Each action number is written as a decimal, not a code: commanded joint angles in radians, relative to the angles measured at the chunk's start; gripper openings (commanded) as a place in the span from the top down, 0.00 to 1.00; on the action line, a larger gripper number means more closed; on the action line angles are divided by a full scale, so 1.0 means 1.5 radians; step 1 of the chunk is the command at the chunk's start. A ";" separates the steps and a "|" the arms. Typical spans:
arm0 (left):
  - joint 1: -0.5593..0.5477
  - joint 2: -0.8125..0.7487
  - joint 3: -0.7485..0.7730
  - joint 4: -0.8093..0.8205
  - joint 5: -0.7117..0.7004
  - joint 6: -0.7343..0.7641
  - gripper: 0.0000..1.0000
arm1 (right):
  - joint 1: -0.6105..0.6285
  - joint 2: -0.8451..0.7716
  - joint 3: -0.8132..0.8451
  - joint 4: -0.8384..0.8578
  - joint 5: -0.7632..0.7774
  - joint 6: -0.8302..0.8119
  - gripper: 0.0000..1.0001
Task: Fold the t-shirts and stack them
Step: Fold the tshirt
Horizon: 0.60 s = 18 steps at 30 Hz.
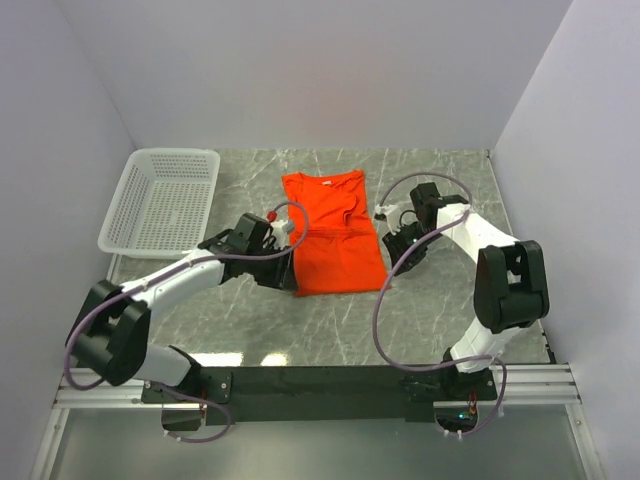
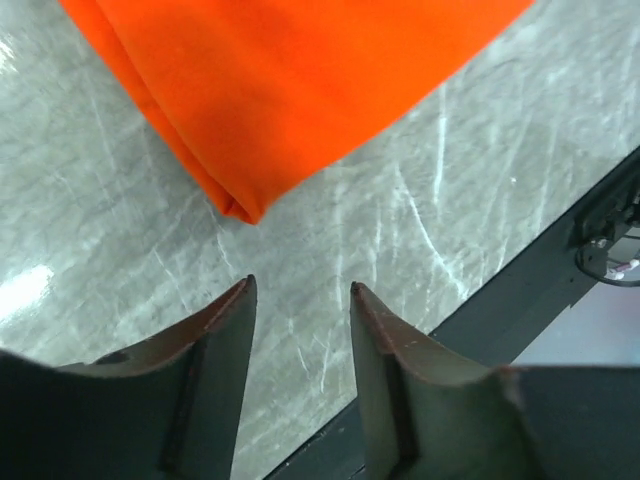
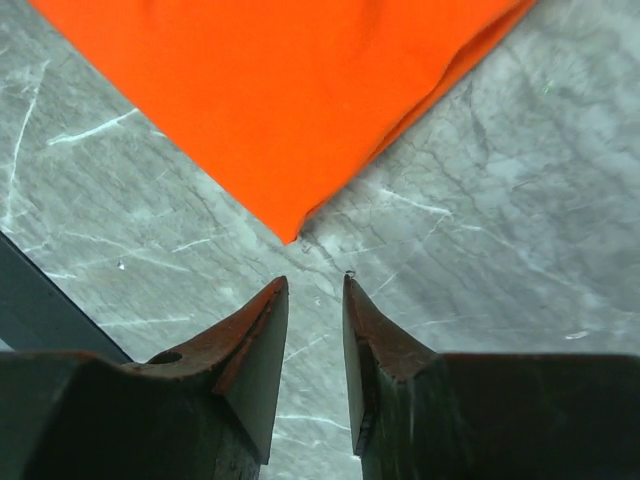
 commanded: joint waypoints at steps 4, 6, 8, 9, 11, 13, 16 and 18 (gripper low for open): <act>0.000 -0.094 0.034 0.001 -0.060 0.038 0.49 | 0.002 -0.067 0.026 -0.008 -0.088 -0.137 0.61; 0.000 -0.135 0.030 0.030 -0.081 0.087 0.48 | 0.010 -0.106 0.014 -0.008 -0.145 -0.244 0.56; -0.002 -0.179 0.012 0.084 -0.079 0.172 0.45 | 0.026 -0.133 -0.024 0.002 -0.167 -0.318 0.46; -0.002 -0.193 -0.007 0.099 -0.068 0.210 0.45 | 0.033 -0.156 -0.052 0.007 -0.166 -0.381 0.43; -0.003 -0.221 -0.031 0.136 -0.029 0.348 0.43 | 0.062 -0.166 -0.076 0.023 -0.148 -0.424 0.40; -0.003 -0.251 -0.064 0.145 -0.008 0.425 0.41 | 0.085 -0.159 -0.095 0.036 -0.108 -0.447 0.40; -0.005 -0.272 -0.101 0.125 0.028 0.549 0.39 | 0.143 -0.152 -0.161 0.107 -0.034 -0.469 0.40; -0.009 -0.273 -0.116 0.127 0.041 0.558 0.39 | 0.158 -0.150 -0.179 0.138 -0.024 -0.463 0.40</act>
